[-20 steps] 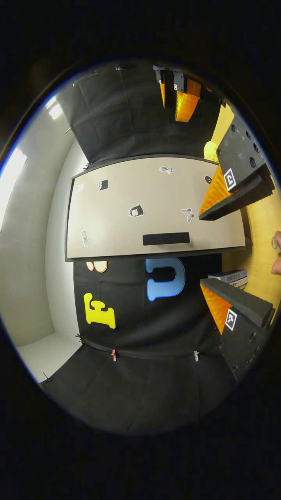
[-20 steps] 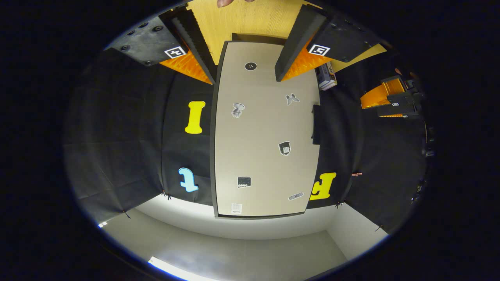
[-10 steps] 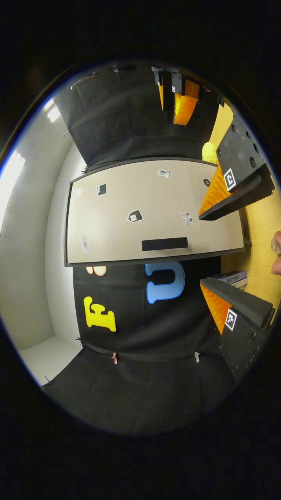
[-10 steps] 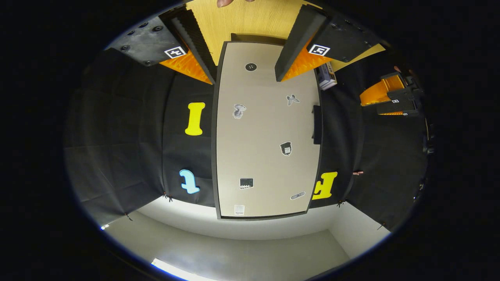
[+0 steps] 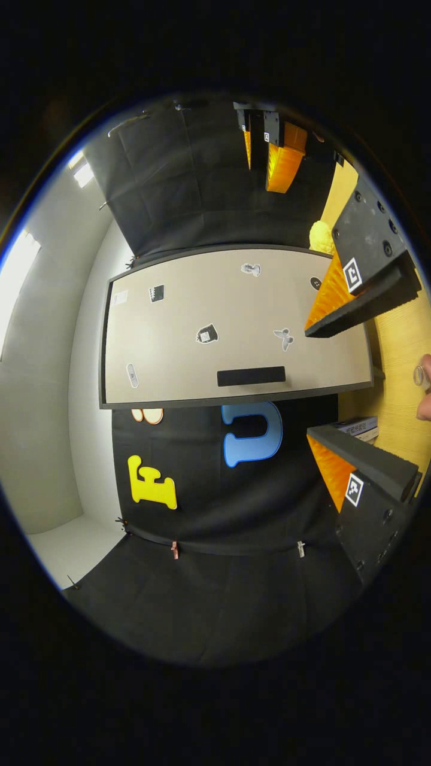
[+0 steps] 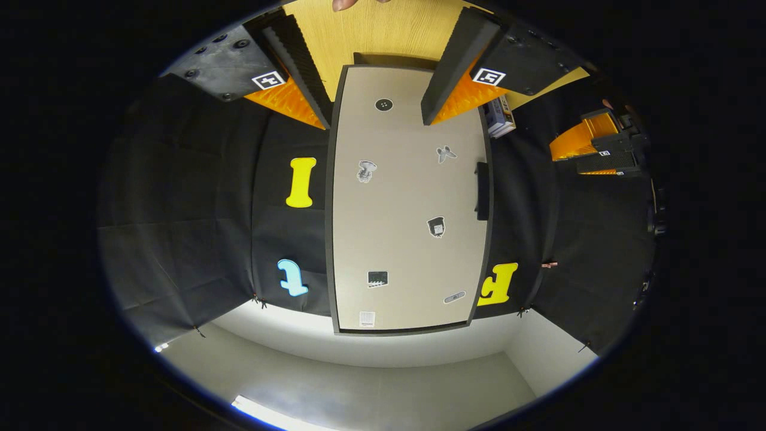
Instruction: Open the cabinet door with the right hand, grasp the bottle in the cabinet with the left hand and place it on the coaster, then close the cabinet door with the right hand.
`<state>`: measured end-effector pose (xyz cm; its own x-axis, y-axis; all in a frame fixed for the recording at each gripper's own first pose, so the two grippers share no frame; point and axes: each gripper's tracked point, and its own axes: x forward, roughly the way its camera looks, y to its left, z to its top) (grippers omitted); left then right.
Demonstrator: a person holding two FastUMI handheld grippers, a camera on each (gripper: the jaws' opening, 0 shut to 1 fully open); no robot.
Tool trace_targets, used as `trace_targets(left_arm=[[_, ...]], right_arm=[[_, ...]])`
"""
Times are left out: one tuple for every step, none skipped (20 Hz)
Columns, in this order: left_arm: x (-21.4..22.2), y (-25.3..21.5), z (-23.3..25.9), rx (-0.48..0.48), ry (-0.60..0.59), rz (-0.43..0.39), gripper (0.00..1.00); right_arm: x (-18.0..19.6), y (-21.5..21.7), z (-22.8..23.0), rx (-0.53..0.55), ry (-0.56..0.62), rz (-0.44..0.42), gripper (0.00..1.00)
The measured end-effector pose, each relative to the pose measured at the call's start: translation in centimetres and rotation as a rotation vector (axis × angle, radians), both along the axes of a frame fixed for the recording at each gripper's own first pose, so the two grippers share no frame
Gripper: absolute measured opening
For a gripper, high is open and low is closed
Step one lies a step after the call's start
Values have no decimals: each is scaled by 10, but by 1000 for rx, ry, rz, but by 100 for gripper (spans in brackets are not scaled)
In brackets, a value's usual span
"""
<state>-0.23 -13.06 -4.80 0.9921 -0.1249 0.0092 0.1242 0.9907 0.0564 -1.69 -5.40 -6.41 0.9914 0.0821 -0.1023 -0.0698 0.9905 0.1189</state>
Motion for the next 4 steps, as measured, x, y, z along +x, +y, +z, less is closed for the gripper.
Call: trace_targets(left_arm=[[0,0,-1,-1,0,-2,94],[-1,0,-1,-3,-1,-2,94],[-2,0,-1,-6,0,-2,94],[-2,0,-1,-7,1,-2,94]], right_arm=[[-1,0,0,-2,-1,-1,97],[-1,1,0,-5,-1,-1,97],[-3,0,0,-9,1,-2,97],[-4,1,0,-11,2,-2,97]])
